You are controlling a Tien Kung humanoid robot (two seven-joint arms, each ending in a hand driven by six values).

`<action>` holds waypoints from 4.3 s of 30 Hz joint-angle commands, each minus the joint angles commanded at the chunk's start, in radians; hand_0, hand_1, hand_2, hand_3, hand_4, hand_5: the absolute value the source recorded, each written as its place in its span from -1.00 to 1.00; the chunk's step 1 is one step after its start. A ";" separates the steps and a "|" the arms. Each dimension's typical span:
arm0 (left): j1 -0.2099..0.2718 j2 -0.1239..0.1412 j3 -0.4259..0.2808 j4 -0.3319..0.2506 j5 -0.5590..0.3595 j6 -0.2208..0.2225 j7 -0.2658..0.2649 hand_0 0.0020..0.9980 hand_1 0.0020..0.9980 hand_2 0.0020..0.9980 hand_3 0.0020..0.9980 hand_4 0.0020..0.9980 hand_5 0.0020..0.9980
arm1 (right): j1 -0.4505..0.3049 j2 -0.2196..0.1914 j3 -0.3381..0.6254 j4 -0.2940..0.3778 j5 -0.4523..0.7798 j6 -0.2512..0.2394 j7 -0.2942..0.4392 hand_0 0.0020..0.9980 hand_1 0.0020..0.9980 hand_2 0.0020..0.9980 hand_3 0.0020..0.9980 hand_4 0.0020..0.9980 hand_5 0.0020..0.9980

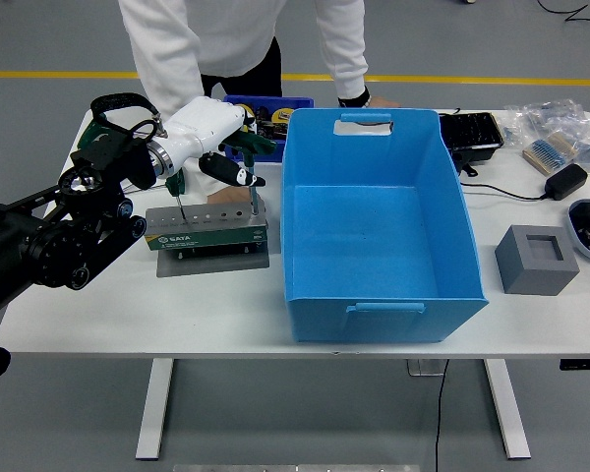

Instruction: Lift tool from toolbox,place it in box,lift tool from toolbox,place it in box

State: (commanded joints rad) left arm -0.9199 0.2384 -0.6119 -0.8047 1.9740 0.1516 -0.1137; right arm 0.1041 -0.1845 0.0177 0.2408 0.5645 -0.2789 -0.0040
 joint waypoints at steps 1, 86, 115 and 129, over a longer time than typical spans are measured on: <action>-0.002 -0.001 0.000 0.006 0.000 0.000 0.003 -0.23 -0.42 -0.35 -0.15 1.00 -0.01 | 0.001 0.000 0.000 0.000 -0.001 0.000 0.000 0.46 0.48 0.56 0.22 0.66 0.40; -0.015 0.028 -0.001 -0.056 -0.229 0.058 -0.028 -0.60 -0.98 -0.90 -0.94 0.41 0.40 | -0.019 0.001 0.004 -0.002 0.000 -0.003 0.003 0.45 0.46 0.55 0.20 0.66 0.40; -0.132 0.096 -0.044 -0.178 -0.198 0.031 -0.010 -0.60 -0.99 -0.91 -0.94 0.40 0.40 | -0.022 -0.001 0.016 -0.004 0.005 -0.007 0.014 0.44 0.45 0.54 0.19 0.65 0.40; -0.215 0.114 -0.052 -0.295 -0.235 0.013 0.011 -0.60 -1.00 -0.91 -0.94 0.40 0.41 | -0.023 -0.002 0.012 -0.004 0.006 -0.007 0.016 0.44 0.44 0.54 0.19 0.65 0.40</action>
State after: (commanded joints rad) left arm -1.1347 0.3521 -0.6636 -1.1001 1.7394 0.1644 -0.1023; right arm 0.0809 -0.1868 0.0301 0.2364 0.5707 -0.2860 0.0123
